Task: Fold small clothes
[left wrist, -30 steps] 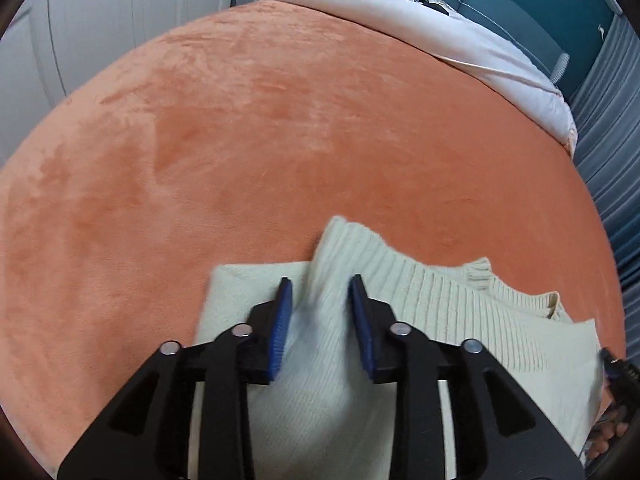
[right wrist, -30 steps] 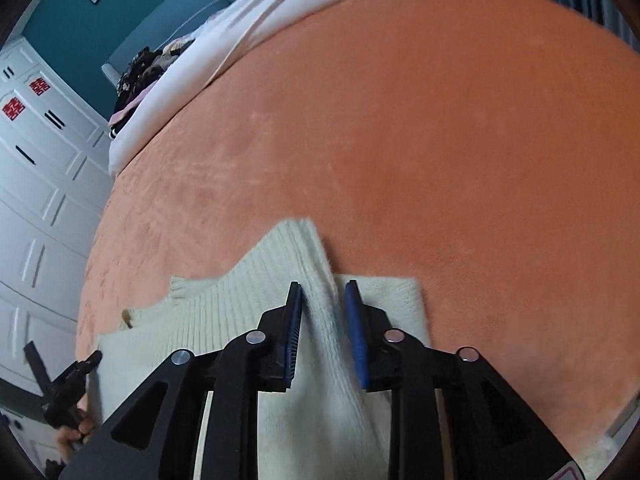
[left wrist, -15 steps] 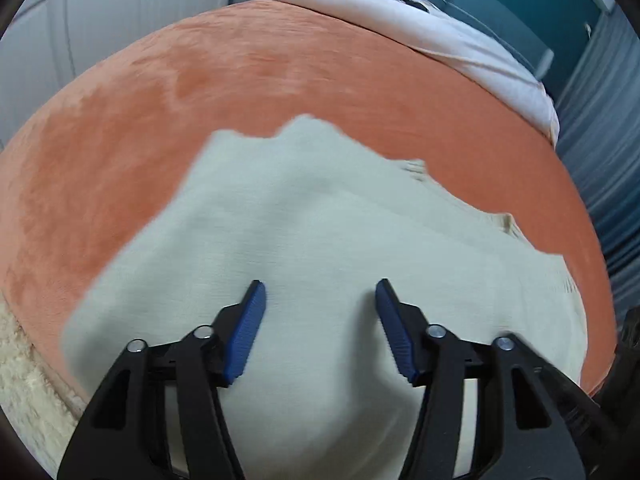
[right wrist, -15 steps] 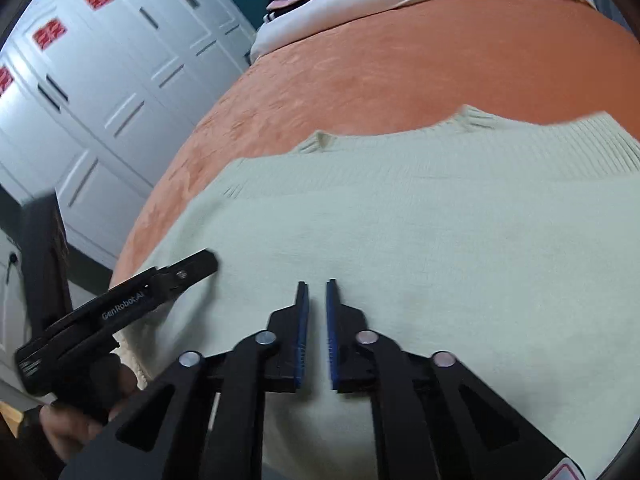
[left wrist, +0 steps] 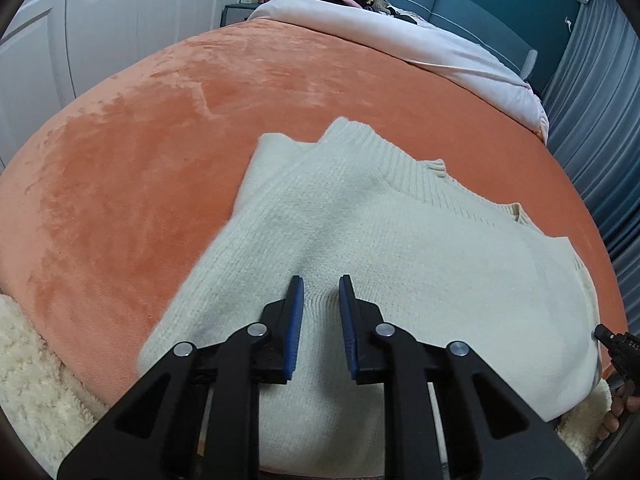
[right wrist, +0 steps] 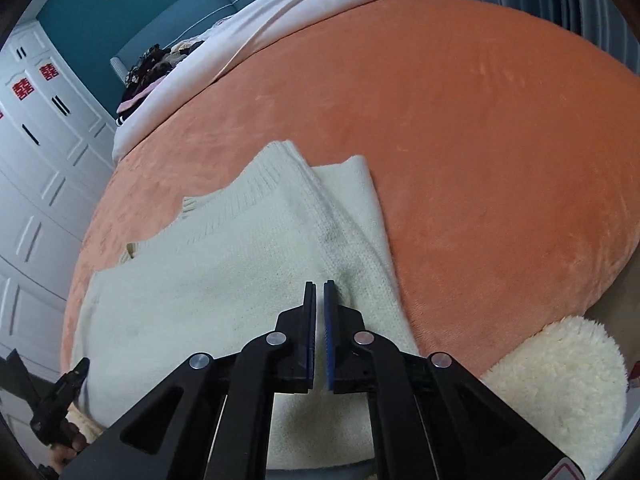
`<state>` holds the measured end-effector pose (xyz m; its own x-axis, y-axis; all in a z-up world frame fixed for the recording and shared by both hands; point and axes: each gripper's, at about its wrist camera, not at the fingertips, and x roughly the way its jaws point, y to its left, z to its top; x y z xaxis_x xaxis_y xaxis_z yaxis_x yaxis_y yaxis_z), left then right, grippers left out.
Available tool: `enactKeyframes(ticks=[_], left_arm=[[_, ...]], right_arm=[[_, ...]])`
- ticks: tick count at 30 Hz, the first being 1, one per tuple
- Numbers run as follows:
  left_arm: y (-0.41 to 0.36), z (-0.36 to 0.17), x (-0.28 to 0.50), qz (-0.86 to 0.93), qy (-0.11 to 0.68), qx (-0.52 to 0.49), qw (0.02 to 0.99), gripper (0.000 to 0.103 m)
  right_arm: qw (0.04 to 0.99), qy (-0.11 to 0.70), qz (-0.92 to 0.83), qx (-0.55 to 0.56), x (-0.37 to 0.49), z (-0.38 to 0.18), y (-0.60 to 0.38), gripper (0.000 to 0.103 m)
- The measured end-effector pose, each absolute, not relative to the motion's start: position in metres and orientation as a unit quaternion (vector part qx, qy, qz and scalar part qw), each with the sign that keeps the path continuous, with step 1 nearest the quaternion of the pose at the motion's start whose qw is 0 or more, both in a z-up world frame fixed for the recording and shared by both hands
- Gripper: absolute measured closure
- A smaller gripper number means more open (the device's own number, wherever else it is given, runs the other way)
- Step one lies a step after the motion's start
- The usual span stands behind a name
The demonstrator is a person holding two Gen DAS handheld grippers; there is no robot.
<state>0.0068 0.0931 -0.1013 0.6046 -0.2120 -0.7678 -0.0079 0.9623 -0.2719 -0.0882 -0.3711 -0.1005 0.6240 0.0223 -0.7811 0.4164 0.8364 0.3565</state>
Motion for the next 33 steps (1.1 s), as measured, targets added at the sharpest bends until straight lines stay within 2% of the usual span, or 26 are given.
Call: enactKeyframes(ticks=[2,4,8,9,10,11,13,14,17,19,21,23,26,27,29,31,33], left_arm=[[0.095,-0.102,0.006,-0.060,0.438,-0.136,0.887,0.085],[0.096,-0.103,0.005,-0.062,0.435,-0.140,0.887,0.085],[0.094,-0.104,0.002,-0.062,0.428,-0.133,0.892,0.085],[0.093,-0.104,0.002,-0.061,0.427,-0.130,0.893,0.085],[0.092,-0.105,0.001,-0.059,0.427,-0.127,0.893,0.085],[0.090,-0.105,0.001,-0.059,0.426,-0.125,0.894,0.085],[0.090,-0.104,0.001,-0.059,0.427,-0.122,0.894,0.085],[0.090,-0.104,0.001,-0.060,0.429,-0.123,0.893,0.085],[0.091,-0.103,0.001,-0.063,0.433,-0.124,0.890,0.085],[0.090,-0.103,0.001,-0.061,0.434,-0.120,0.891,0.085],[0.087,-0.103,0.002,-0.058,0.434,-0.114,0.892,0.085],[0.086,-0.103,0.002,-0.057,0.435,-0.108,0.892,0.085],[0.086,-0.104,0.002,-0.058,0.437,-0.107,0.891,0.085],[0.086,-0.104,0.002,-0.058,0.436,-0.107,0.892,0.085],[0.085,-0.104,0.001,-0.055,0.435,-0.103,0.893,0.085],[0.083,-0.104,0.001,-0.052,0.434,-0.097,0.894,0.085],[0.081,-0.104,0.001,-0.051,0.435,-0.093,0.894,0.085]], right_arm=[[0.867,0.407,-0.130,0.256,-0.088,-0.098,-0.368,0.097],[0.870,0.393,-0.151,0.258,-0.091,-0.094,-0.377,0.064],[0.857,0.402,-0.162,0.277,-0.096,-0.096,-0.394,0.061],[0.847,0.424,-0.158,0.281,-0.090,-0.104,-0.395,0.052],[0.833,0.449,-0.149,0.288,-0.084,-0.113,-0.396,0.049],[0.827,0.458,-0.138,0.297,-0.080,-0.118,-0.397,0.053],[0.841,0.437,-0.129,0.292,-0.083,-0.105,-0.395,0.076],[0.851,0.419,-0.121,0.292,-0.087,-0.096,-0.394,0.081],[0.866,0.395,-0.119,0.282,-0.095,-0.081,-0.394,0.086],[0.855,0.415,-0.154,0.269,-0.097,-0.089,-0.404,0.096],[0.810,0.460,-0.144,0.333,-0.094,-0.121,-0.425,0.096],[0.799,0.448,-0.138,0.377,-0.097,-0.120,-0.437,0.096],[0.841,0.427,-0.150,0.296,-0.097,-0.085,-0.420,0.092],[0.850,0.424,-0.140,0.280,-0.095,-0.076,-0.413,0.085],[0.860,0.425,-0.122,0.257,-0.087,-0.067,-0.402,0.082],[0.864,0.433,-0.117,0.229,-0.075,-0.066,-0.394,0.062],[0.864,0.445,-0.120,0.205,-0.060,-0.073,-0.386,0.057]])
